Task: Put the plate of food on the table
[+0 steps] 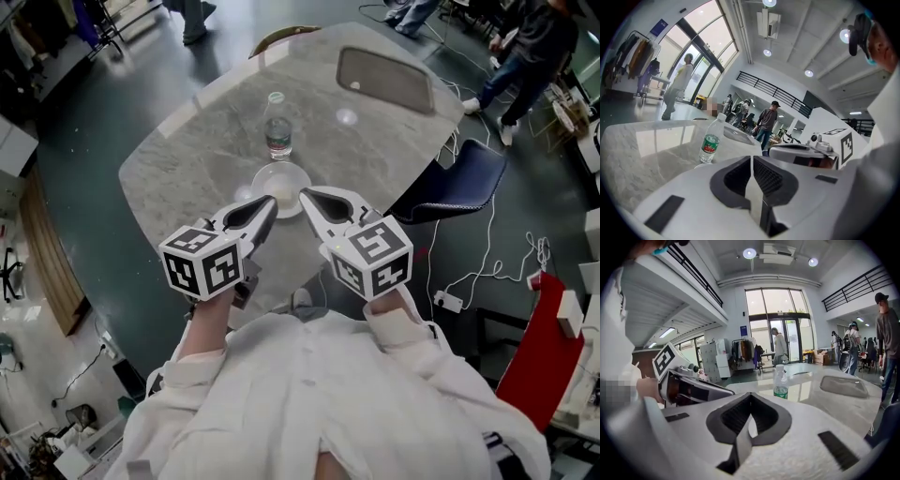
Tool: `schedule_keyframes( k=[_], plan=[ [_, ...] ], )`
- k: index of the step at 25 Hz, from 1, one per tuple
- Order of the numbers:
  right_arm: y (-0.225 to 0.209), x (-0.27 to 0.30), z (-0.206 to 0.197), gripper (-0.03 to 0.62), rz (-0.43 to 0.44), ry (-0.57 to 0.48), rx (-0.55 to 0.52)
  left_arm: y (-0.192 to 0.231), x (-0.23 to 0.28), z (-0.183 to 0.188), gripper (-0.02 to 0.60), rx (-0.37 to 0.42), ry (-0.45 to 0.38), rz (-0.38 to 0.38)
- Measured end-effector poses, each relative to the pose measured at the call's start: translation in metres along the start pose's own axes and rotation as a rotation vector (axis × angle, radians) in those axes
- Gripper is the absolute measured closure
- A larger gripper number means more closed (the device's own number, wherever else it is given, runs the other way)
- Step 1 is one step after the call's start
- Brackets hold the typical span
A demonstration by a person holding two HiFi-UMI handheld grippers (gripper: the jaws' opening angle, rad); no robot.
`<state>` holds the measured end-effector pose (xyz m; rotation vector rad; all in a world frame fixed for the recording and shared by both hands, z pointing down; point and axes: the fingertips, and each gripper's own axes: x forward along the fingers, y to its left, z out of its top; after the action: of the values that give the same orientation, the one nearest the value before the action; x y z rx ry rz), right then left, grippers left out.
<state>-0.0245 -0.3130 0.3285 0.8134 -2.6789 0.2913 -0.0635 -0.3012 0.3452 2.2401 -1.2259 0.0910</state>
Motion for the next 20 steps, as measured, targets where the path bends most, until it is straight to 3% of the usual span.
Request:
schedule_keyframes(
  k=[9,20],
  plan=[
    [-0.001,-0.017,0.009,0.592,-0.038,-0.064,0.028,-0.017,-0.005,-0.004,0.554,0.017,-0.006,-0.023],
    [0.003,-0.019,0.003,0.592,-0.024,-0.072,0.057,-0.022,-0.001,-0.008,0.554,0.011,-0.014,-0.029]
  ],
)
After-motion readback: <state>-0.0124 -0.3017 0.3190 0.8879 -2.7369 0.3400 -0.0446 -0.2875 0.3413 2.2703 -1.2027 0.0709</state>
